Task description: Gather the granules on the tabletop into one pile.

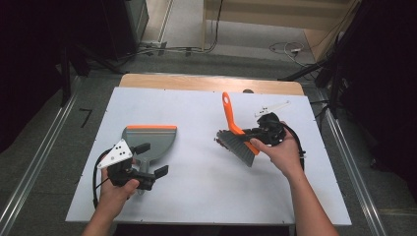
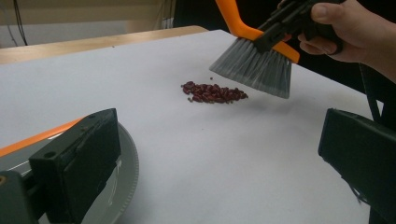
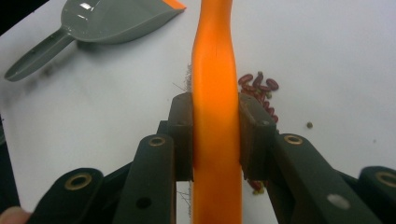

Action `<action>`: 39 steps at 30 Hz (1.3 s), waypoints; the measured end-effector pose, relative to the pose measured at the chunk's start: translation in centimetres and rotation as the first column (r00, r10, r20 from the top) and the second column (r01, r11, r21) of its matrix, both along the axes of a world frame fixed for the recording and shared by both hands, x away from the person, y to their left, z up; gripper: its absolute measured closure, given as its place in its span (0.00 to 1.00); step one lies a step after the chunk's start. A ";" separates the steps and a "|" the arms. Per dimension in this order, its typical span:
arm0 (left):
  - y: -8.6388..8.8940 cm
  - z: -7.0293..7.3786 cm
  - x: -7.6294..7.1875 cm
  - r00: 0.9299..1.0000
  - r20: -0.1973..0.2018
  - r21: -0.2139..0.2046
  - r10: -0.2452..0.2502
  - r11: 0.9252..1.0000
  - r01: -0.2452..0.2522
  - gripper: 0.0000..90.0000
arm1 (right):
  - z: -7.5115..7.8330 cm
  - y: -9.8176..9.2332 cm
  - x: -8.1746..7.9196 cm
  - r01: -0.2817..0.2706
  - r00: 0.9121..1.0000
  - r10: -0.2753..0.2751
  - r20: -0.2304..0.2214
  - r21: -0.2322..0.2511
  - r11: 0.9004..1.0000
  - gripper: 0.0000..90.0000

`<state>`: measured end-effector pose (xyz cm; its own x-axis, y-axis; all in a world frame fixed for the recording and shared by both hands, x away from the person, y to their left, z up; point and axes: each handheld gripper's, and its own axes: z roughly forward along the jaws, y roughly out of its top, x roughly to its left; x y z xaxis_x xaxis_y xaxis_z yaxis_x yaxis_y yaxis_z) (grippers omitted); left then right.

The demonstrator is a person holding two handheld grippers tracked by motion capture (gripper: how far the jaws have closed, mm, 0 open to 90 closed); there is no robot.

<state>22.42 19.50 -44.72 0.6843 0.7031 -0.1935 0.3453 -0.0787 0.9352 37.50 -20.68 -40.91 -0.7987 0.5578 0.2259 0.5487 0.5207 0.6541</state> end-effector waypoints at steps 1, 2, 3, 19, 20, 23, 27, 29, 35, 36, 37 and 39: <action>0.0 0.0 0.0 1.000 -0.001 -0.002 0.000 1.000 0.000 0.00 | 0.0 -0.4 -0.3 0.007 1.000 -0.007 -0.002 0.001 1.000 0.76; 0.1 0.0 0.0 1.000 -0.001 -0.002 0.001 1.000 -0.001 0.00 | -0.1 -0.7 -0.5 0.012 1.000 -0.012 0.000 0.006 1.000 0.76; 0.1 0.0 0.0 1.000 0.001 -0.005 0.003 1.000 -0.003 0.00 | -0.1 -1.1 -0.7 0.018 1.000 -0.018 -0.003 0.010 1.000 0.76; 0.7 -0.2 -0.1 1.000 0.005 -0.016 0.018 1.000 -0.018 0.00 | -1.6 -6.4 -4.4 0.125 0.992 -0.124 -0.018 0.088 0.988 0.76; 0.8 -0.2 -0.1 1.000 0.006 -0.017 0.019 1.000 -0.019 0.00 | -1.6 -6.8 -4.5 0.129 0.992 -0.128 -0.017 0.091 0.987 0.76; 0.9 -0.2 -0.1 1.000 0.007 -0.016 0.023 1.000 -0.023 0.00 | -1.7 -7.6 -5.1 0.143 0.990 -0.142 -0.016 0.099 0.985 0.77; 1.3 -0.3 0.0 0.999 0.006 -0.021 0.031 0.999 -0.031 0.00 | -2.0 -8.6 -5.8 0.166 0.986 -0.165 -0.020 0.105 0.980 0.76; 1.4 -0.3 0.0 0.999 0.008 -0.022 0.034 0.999 -0.034 0.00 | -2.1 -8.8 -6.2 0.174 0.985 -0.172 -0.023 0.109 0.979 0.76; 1.7 -0.3 0.0 0.999 0.012 -0.021 0.038 0.999 -0.038 0.00 | -2.6 -10.4 -7.4 0.203 0.979 -0.201 -0.026 0.117 0.972 0.76; 1.7 -0.3 0.0 0.999 0.012 -0.019 0.038 0.999 -0.038 0.00 | -2.7 -10.7 -7.6 0.208 0.978 -0.206 -0.026 0.118 0.971 0.76; 1.7 -0.3 0.0 0.999 0.011 -0.020 0.038 0.999 -0.038 0.00 | -2.8 -11.0 -7.7 0.213 0.977 -0.211 -0.024 0.117 0.970 0.76; 1.8 -0.4 0.0 0.999 0.011 -0.018 0.038 0.999 -0.038 0.00 | -3.0 -11.7 -8.0 0.229 0.973 -0.227 -0.032 0.114 0.967 0.76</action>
